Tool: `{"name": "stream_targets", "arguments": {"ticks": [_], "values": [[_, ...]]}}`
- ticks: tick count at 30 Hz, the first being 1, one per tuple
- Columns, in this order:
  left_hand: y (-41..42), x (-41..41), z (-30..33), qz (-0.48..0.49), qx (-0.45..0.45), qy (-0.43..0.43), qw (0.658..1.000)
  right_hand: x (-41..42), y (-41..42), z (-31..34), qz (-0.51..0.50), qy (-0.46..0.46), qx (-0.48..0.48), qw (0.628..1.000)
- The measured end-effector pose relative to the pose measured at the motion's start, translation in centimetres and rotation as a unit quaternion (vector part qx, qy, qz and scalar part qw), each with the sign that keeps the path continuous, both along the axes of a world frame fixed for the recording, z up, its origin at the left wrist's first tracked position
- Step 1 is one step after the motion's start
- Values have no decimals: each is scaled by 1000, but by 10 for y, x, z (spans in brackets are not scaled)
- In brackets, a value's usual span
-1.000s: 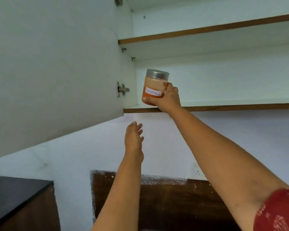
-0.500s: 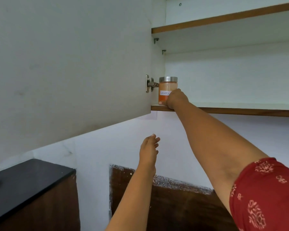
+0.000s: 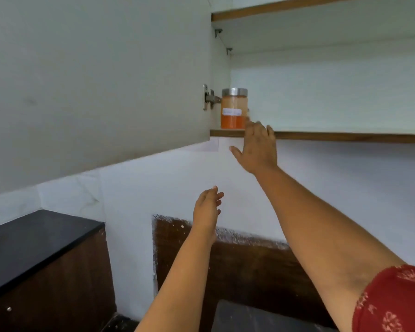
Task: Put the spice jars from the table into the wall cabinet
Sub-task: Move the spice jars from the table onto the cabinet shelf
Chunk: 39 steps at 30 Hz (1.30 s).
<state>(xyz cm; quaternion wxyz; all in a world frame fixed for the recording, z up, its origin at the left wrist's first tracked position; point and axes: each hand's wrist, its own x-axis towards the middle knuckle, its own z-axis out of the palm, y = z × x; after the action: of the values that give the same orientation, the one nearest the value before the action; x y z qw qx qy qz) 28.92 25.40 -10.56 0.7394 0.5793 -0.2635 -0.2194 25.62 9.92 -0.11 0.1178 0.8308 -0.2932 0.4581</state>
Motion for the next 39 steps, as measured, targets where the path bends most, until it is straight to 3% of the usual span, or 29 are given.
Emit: {"name": "stream_targets", "arguments": {"ticks": [2, 4, 11, 13, 17, 19, 22, 24, 28, 32, 34, 37, 39], "values": [[1, -12, -13, 1, 11, -11, 1000, -28, 15, -65, 49, -29, 19, 998], [2, -24, -34, 3, 36, -23, 999, -61, 36, -139, 44, -51, 113, 991], [-3, -118, -154, -135, 144, -65, 978, -191, 70, -306, -59, 56, 308, 948], [0, -147, -195, -180, 192, -84, 961, -224, 79, -332, -78, 79, 390, 914], [14, -172, -260, -215, 267, -90, 935, -258, 108, -377, -37, 179, 569, 801], [19, -175, -277, -211, 294, -103, 927, -255, 121, -398, -22, 229, 585, 778], [25, -174, -283, -207, 315, -94, 921, -242, 129, -414, -6, 387, 522, 760], [26, -172, -284, -206, 318, -90, 921, -239, 128, -416, -16, 413, 508, 756], [30, -165, -285, -201, 316, -105, 921, -246, 113, -412, -51, 351, 540, 763], [33, -159, -288, -215, 308, -177, 910, -251, 100, -365, -80, 44, 596, 798], [33, -162, -279, -257, 284, -148, 912, -245, 93, -339, -97, -60, 603, 789], [24, -168, -261, -316, 248, 36, 915, -239, 86, -313, -51, -214, 702, 677], [16, -168, -257, -319, 230, 125, 911, -244, 88, -304, 25, -243, 760, 602]]}}
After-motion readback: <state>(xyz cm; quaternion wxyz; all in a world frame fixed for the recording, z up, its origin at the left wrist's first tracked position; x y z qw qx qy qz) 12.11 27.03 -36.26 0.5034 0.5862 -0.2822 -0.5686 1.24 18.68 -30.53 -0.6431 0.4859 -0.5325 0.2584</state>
